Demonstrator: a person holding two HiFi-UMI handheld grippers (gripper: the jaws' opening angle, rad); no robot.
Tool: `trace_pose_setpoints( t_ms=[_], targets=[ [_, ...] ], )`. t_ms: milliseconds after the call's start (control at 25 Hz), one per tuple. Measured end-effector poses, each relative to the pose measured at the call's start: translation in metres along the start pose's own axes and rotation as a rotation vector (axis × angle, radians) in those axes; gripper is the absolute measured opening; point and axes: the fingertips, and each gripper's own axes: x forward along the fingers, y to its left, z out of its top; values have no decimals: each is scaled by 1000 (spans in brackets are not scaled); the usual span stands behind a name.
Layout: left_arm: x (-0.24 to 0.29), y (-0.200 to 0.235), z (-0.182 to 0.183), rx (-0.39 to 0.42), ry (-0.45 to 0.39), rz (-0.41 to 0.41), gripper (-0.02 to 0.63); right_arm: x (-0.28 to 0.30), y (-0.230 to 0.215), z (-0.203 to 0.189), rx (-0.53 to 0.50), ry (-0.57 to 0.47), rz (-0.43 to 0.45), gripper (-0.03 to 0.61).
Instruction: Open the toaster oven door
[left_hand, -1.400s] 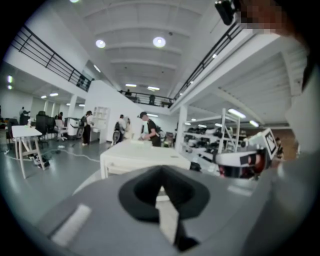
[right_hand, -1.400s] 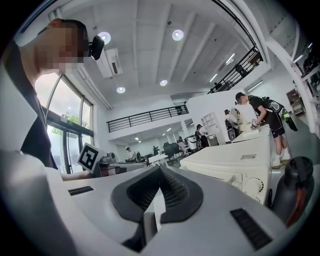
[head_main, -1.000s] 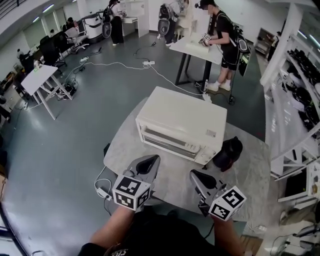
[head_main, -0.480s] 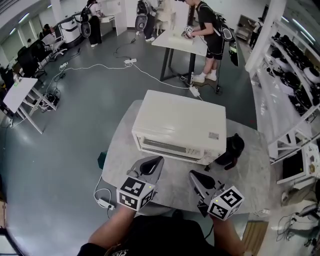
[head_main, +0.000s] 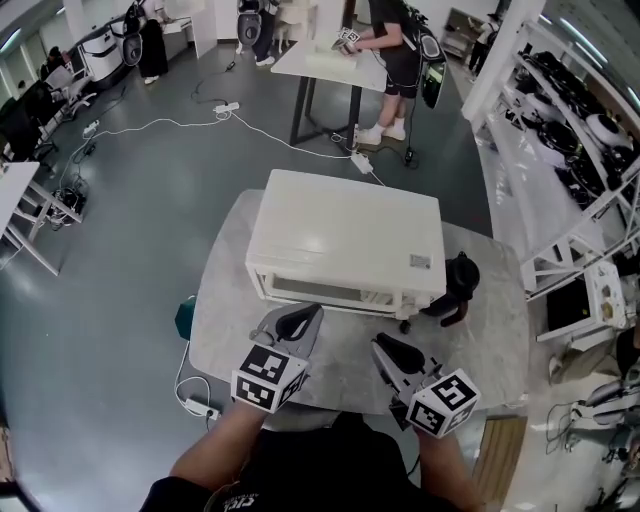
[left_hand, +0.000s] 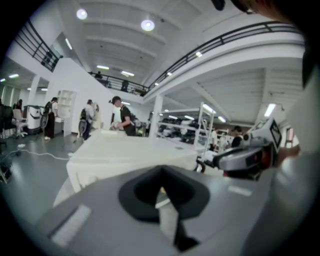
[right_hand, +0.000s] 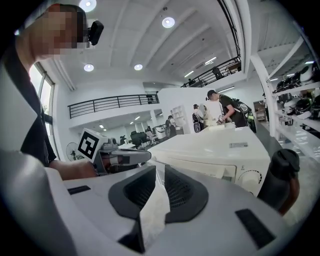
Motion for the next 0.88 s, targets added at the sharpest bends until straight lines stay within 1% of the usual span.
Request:
trace_pose_setpoints(
  t_ms=[120, 240, 360, 480, 560, 680, 880],
  targets=[
    [13, -1, -1, 24, 23, 7, 8, -2, -19, 2, -14, 4, -17, 63],
    [26, -2, -6, 55, 63, 19, 9, 1, -37, 3, -52, 29, -26, 96],
    [37, -1, -12, 64, 103, 34, 9, 7, -55, 1, -74, 63, -31, 133],
    [43, 2, -21, 63, 131, 46, 9, 20, -67, -9, -80, 105, -30, 152],
    [44, 4, -25, 56, 130, 53, 9, 27, -72, -17, -89, 127, -31, 161],
    [45, 4, -24, 61, 125, 61, 9, 33, -77, -18, -126, 136, -40, 155],
    [44, 5, -21, 100, 131, 100, 15, 40, -77, -20, -254, 220, -56, 149]
  ],
)
